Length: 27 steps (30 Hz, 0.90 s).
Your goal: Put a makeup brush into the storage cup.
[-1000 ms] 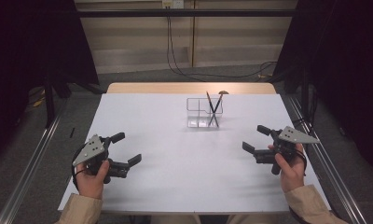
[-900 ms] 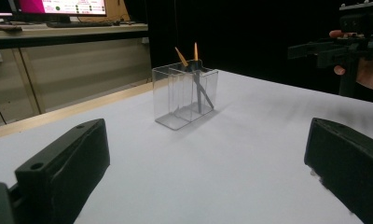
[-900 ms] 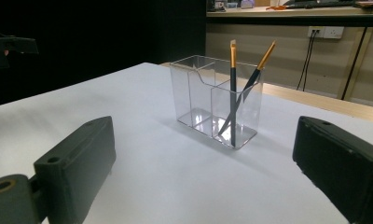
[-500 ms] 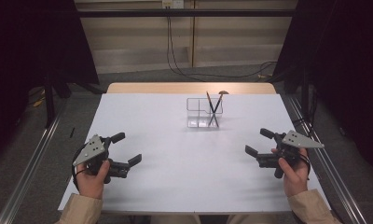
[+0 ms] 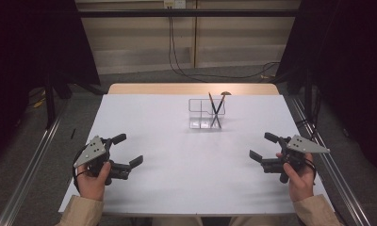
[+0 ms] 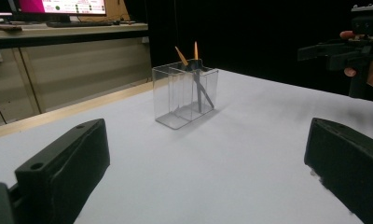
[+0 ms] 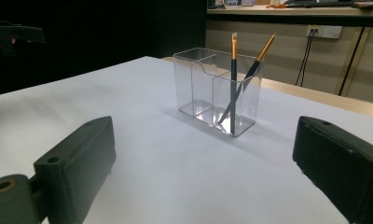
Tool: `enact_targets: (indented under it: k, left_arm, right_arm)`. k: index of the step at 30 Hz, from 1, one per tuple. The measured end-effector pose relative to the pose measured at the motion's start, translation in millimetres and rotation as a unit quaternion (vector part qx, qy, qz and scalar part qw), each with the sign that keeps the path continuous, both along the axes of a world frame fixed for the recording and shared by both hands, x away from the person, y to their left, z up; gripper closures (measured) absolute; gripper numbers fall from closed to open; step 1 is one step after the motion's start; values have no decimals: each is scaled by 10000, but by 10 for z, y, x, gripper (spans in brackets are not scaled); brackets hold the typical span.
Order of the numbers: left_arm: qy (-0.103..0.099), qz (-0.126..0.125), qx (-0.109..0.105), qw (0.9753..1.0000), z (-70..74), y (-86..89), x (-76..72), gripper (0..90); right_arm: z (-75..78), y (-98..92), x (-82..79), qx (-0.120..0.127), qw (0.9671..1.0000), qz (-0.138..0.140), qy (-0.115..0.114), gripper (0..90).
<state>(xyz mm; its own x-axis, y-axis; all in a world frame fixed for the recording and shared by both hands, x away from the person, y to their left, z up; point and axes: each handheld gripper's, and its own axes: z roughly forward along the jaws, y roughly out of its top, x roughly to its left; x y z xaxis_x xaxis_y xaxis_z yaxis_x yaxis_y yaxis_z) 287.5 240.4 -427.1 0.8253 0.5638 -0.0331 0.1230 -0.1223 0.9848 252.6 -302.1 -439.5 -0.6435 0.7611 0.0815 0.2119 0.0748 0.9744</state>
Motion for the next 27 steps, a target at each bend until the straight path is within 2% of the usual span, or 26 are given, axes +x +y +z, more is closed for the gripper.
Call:
enact_targets:
  k: [10,17,27]
  left_arm:
    - [10,0,-3,10000,-3,6,-3,0]
    - [10,-3,17,10000,-6,-1,-6,0]
    - [16,-6,10,10000,-8,0,-8,0]
  right_arm:
    - [-21,2,-56,-123,9999,39,4,50]
    - [-22,-27,-91,-92,9999,35,-20,50]
    - [-39,-20,-101,-173,9998,65,-27,49]
